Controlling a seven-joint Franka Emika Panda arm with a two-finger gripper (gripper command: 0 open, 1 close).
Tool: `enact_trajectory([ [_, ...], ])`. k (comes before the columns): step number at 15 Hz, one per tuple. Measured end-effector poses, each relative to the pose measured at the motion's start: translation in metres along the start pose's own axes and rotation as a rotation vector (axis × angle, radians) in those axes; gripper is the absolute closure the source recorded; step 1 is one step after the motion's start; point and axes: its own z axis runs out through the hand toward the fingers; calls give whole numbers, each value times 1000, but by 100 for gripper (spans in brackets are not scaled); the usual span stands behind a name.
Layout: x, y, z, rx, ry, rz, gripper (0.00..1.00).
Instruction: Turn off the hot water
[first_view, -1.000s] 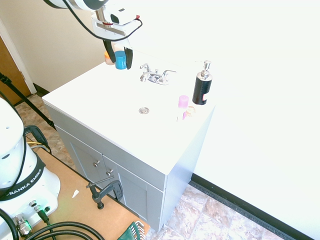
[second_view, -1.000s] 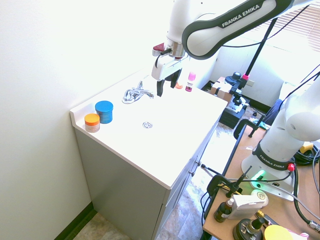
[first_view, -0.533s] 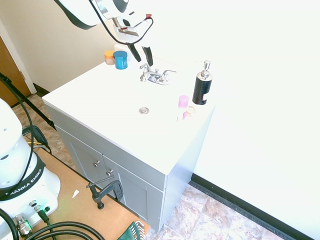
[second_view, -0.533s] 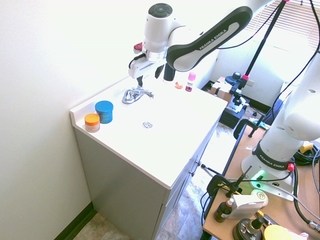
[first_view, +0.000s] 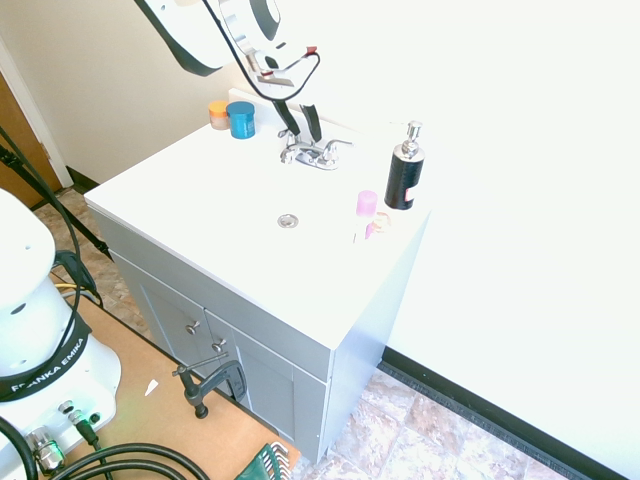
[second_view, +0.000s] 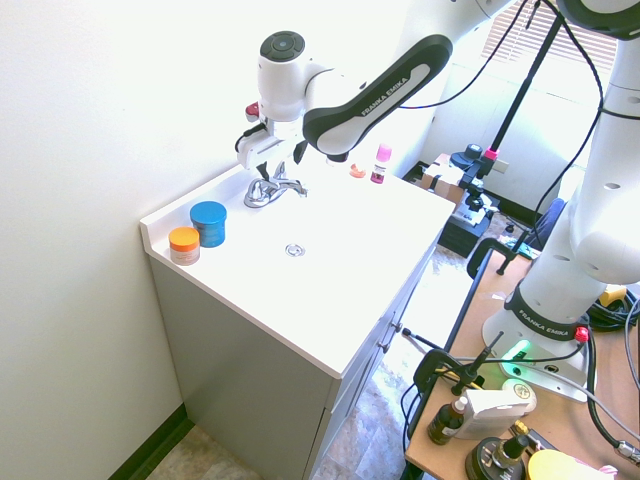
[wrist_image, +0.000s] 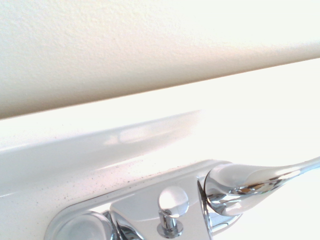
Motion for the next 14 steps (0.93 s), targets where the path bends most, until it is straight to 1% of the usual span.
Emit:
enact_trajectory([
  [4, -9, -2, 1, -13, -67, -11, 0],
  [6, -15, -6, -1, -11, -82, -10, 0],
  [9, -24, -22, -5, 9, -92, -11, 0],
  [11, -24, -27, -7, 1, -102, -15, 0],
  [14, -2, -17, -16, 16, -145, -84, 0],
])
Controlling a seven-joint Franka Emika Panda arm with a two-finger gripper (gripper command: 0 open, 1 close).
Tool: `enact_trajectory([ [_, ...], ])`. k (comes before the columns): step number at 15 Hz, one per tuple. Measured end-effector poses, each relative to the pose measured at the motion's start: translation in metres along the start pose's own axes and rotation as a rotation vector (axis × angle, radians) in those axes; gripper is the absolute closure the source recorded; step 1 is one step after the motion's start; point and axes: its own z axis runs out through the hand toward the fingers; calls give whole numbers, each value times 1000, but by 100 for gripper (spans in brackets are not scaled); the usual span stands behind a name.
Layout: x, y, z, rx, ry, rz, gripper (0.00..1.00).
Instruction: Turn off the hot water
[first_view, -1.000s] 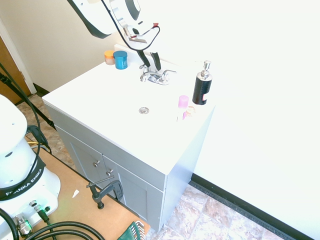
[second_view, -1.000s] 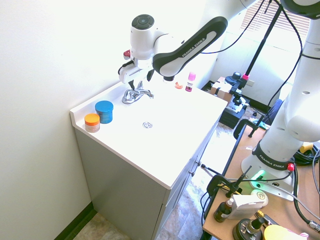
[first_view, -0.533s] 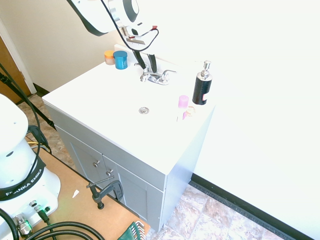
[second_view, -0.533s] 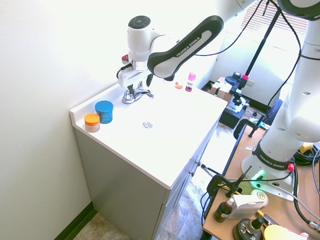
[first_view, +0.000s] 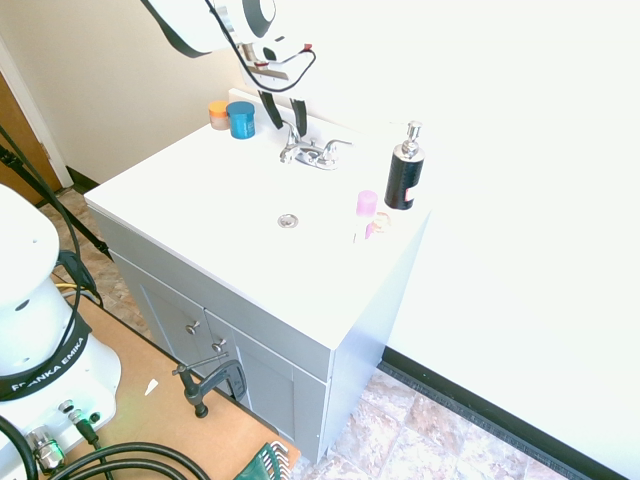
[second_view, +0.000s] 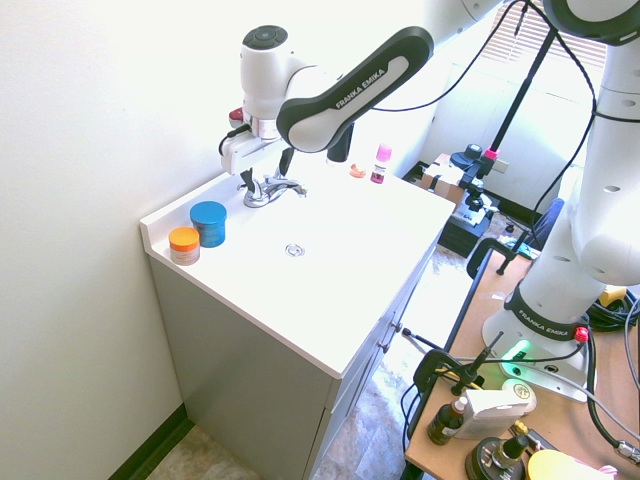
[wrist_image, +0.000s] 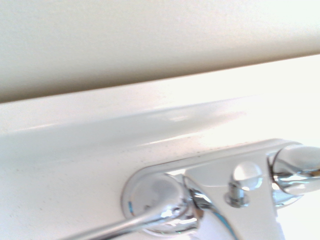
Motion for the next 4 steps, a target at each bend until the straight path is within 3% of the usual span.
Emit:
enact_trajectory([
  [4, 26, 62, -15, -31, -54, -7, 0],
])
